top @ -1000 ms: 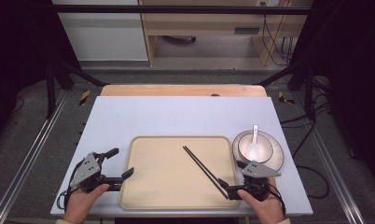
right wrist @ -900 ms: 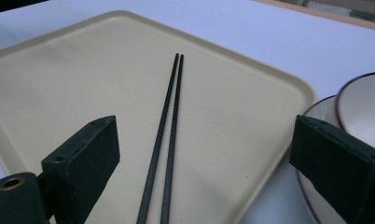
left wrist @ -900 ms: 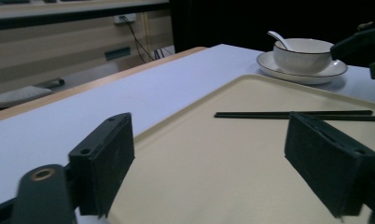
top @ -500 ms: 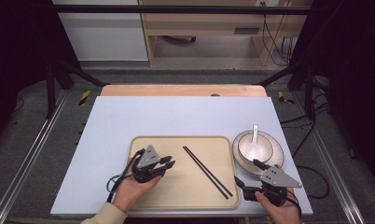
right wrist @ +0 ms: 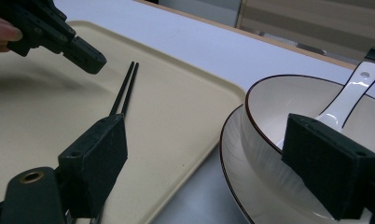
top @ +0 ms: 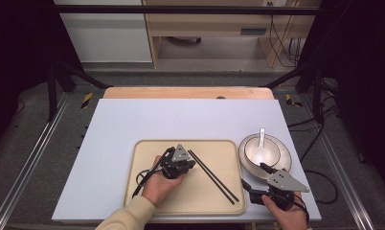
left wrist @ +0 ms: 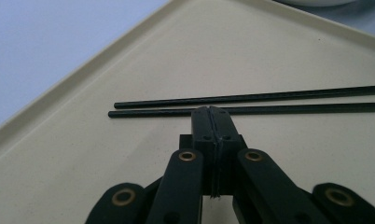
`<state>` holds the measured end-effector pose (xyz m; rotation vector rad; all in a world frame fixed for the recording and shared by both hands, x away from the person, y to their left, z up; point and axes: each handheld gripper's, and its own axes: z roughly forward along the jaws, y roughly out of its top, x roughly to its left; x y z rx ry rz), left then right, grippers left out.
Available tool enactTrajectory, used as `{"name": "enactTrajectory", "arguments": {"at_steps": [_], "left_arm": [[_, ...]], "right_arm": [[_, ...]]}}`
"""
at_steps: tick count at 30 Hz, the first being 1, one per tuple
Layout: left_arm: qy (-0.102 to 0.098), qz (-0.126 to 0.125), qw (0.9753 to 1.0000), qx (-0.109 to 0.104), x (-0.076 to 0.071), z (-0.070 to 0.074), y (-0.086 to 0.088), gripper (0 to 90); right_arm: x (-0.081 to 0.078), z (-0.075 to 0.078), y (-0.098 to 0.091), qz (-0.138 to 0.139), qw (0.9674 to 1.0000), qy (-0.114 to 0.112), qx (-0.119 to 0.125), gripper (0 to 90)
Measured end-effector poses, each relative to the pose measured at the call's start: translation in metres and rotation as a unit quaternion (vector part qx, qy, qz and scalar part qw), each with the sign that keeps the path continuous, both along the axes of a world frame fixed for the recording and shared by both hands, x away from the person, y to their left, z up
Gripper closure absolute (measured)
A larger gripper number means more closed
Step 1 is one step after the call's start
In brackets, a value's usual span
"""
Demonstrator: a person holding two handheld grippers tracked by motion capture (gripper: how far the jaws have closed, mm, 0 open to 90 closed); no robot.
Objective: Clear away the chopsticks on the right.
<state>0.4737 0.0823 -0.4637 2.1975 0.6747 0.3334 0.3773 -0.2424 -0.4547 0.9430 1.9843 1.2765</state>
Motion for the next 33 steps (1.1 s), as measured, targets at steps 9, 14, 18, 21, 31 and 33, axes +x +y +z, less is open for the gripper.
{"name": "enactTrajectory", "arguments": {"at_steps": [9, 14, 18, 21, 31, 33], "left_arm": [[0.002, 0.005, 0.9998, 0.021, 0.013, -0.005, -0.011, 89.8], [0.007, 0.001, 0.9993, 0.038, 0.019, -0.011, -0.019, 89.8], [0.006, 0.004, 0.9996, 0.026, 0.027, -0.013, -0.026, 89.8], [0.003, -0.001, 0.9996, 0.029, 0.032, -0.013, -0.033, 89.8], [0.004, -0.025, 0.9993, 0.028, 0.045, -0.013, -0.064, 89.8], [0.004, -0.029, 0.9992, 0.027, 0.046, -0.013, -0.069, 89.8]], "right_arm": [[0.001, -0.001, 0.0, 0.0, 1.0, 0.004, -0.002, 14.8], [0.001, -0.001, 0.0, 0.001, 1.0, 0.009, 0.0, 15.0], [0.001, -0.002, -0.001, 0.001, 0.9999, 0.013, 0.001, 15.4], [0.001, -0.003, -0.001, 0.001, 0.9999, 0.015, 0.001, 15.7], [0.002, -0.004, -0.002, -0.007, 0.9997, 0.021, 0.003, 15.9], [0.002, -0.004, -0.003, -0.007, 0.9997, 0.022, 0.002, 15.9]]}}
